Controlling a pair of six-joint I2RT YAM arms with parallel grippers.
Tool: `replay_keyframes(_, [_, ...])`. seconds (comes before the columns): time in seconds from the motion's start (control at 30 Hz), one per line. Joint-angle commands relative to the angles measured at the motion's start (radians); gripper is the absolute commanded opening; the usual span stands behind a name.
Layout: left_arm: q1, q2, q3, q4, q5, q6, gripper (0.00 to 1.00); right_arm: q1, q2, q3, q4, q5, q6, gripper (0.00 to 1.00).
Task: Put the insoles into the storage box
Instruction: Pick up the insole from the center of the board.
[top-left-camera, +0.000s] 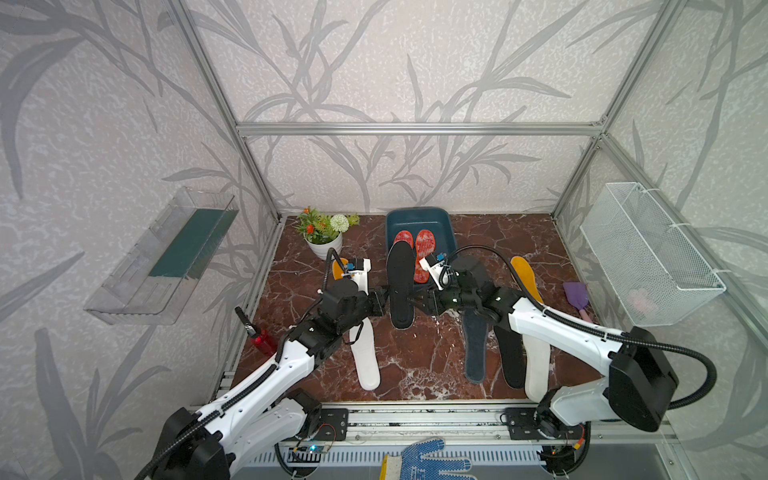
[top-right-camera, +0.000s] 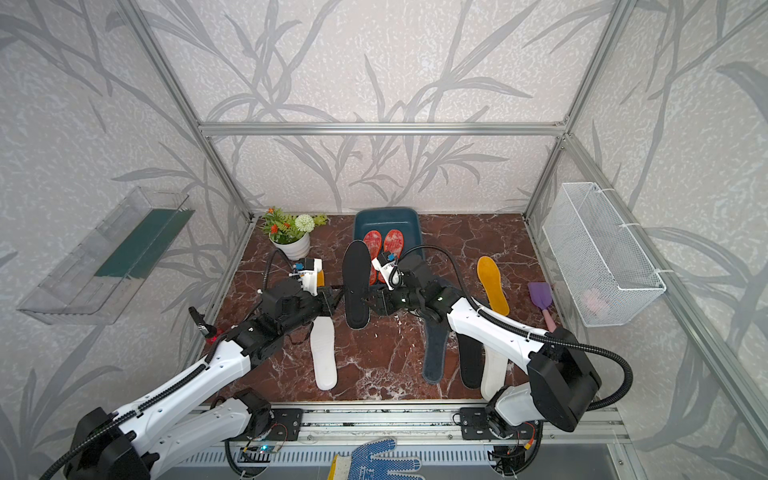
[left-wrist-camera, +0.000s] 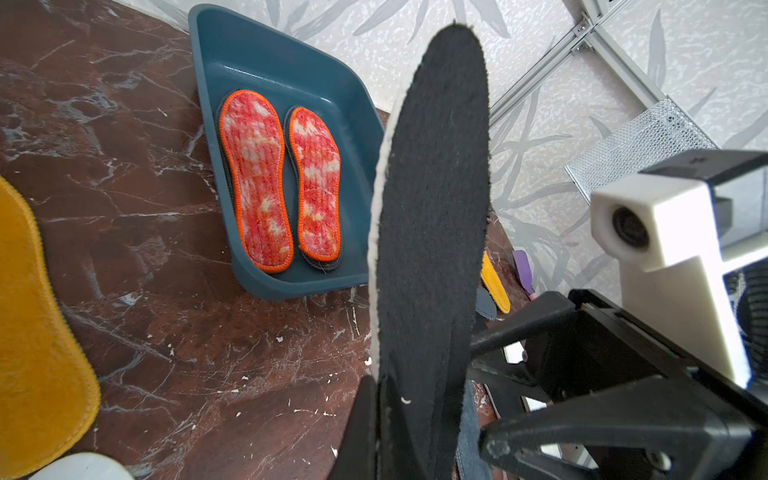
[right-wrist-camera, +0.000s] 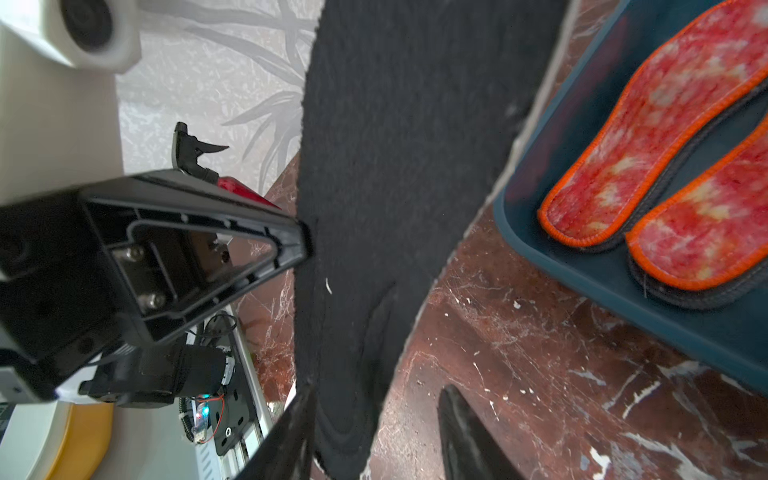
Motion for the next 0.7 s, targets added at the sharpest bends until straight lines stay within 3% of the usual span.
replay_keyframes(0.0, [0.000,-0.010,0.033,0.017,0.029,0.024,0.00,0.000,0.023,0.038,0.057,-0.041,0.026,0.38])
replay_keyframes(0.23, [0.000,-0.009,0.033,0.006,0.020,0.025,0.00,0.000,0.039,0.046,0.070,-0.060,0.055,0.00])
replay_keyframes(0.4, [-0.001,-0.003,0.048,-0.029,-0.010,0.027,0.02,0.000,0.025,0.043,0.058,-0.036,0.069,0.00])
replay_keyframes(0.43, [-0.001,-0.003,0.054,-0.044,-0.015,0.030,0.16,-0.002,0.022,0.046,0.046,-0.024,0.070,0.00])
replay_keyframes(0.53, [-0.001,-0.017,0.065,-0.075,-0.031,0.034,0.99,-0.017,0.014,0.056,0.011,-0.003,0.072,0.00])
replay_keyframes(0.67, [-0.002,-0.081,0.061,-0.130,-0.104,0.048,0.99,-0.065,0.011,0.065,-0.017,0.007,0.081,0.00])
